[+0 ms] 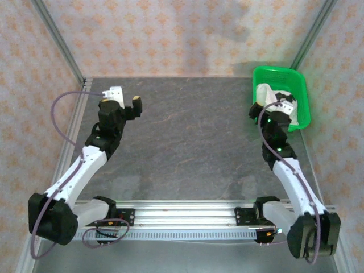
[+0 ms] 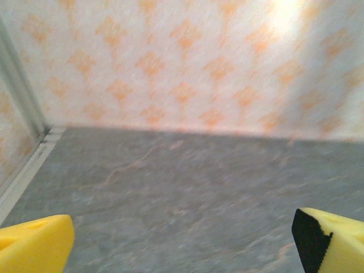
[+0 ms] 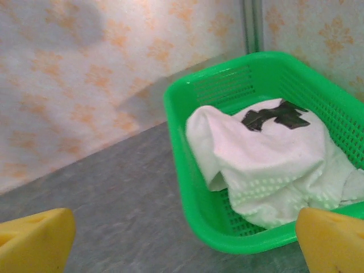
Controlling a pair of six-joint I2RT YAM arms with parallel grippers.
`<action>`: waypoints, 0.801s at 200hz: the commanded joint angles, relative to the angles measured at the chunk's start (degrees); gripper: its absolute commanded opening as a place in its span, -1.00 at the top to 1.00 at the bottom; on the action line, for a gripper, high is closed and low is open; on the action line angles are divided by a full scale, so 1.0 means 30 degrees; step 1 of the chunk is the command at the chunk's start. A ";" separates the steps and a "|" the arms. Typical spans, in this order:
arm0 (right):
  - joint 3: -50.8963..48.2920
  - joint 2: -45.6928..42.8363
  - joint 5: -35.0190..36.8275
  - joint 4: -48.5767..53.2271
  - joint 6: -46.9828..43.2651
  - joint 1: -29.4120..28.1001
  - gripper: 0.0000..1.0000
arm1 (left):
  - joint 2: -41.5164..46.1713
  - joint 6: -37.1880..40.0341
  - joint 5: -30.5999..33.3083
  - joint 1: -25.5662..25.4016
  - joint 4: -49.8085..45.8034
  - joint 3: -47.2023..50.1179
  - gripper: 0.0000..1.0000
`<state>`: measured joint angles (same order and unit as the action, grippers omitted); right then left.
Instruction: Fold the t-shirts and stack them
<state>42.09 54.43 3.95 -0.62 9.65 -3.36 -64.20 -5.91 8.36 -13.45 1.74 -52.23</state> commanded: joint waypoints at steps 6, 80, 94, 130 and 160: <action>0.3829 0.0157 -0.3319 0.9832 0.2114 0.0000 -0.99 | -0.0241 -0.4511 -0.0637 -0.0093 -0.8922 -0.3465 -1.00; 1.6358 1.1345 -0.6848 1.7342 0.4128 0.3709 -0.97 | -0.3193 -0.6607 -0.7662 -0.2470 -1.4110 -0.9758 -1.00; 1.7164 1.2953 -0.6617 1.6744 0.3976 0.4109 -0.95 | -0.3116 -0.6043 -0.7762 -0.3071 -1.4071 -0.9940 -1.00; 2.1450 1.8196 -0.3957 1.8561 0.1968 0.4355 -0.83 | -0.1828 -0.5233 -0.7994 -0.3177 -1.4466 -0.9462 -1.00; 2.4055 2.1267 -0.2355 1.9602 0.1295 0.4356 -0.66 | -0.0977 -0.4847 -0.8050 -0.3184 -1.5532 -0.9167 -1.00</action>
<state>108.81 113.82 -9.21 52.18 16.19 9.54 -70.11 -22.76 -14.44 -23.22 -40.58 -79.79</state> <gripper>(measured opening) 0.857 0.999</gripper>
